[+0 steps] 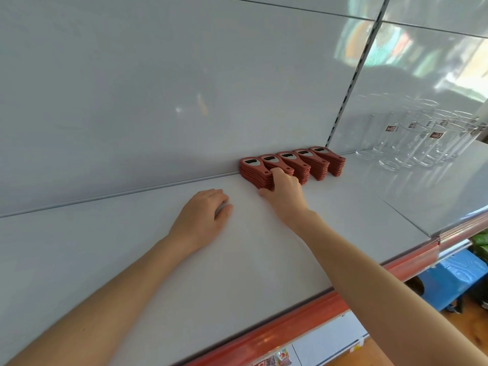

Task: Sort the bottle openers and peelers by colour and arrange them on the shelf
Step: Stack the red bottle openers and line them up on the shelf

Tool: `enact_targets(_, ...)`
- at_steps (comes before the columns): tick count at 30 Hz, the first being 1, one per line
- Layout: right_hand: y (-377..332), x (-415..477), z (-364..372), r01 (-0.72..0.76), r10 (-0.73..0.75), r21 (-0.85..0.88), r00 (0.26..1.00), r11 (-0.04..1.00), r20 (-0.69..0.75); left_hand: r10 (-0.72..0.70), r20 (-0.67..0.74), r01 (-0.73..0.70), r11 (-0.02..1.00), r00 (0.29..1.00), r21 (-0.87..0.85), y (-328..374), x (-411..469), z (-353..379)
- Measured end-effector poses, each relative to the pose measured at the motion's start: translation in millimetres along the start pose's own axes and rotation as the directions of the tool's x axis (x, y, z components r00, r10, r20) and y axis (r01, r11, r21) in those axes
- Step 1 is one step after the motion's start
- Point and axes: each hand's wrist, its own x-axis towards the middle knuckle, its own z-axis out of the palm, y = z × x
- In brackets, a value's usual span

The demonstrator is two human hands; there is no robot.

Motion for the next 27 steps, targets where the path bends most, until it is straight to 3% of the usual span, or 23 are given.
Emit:
enact_targets(12,-2.4,-3.6,-5.3,-0.003,0.004,0.046,1.0,0.999,-0.017,0.0,0.012,0.0,1.0,1.0,-0.002,5.8,-3.3,-6.8)
enact_targets(27,-2.3,-8.4,-24.8,0.016,-0.015,-0.019,1.0,1.0,0.017,-0.048,0.028,0.048,0.998,0.998,0.028,8.2,-4.3,-11.2)
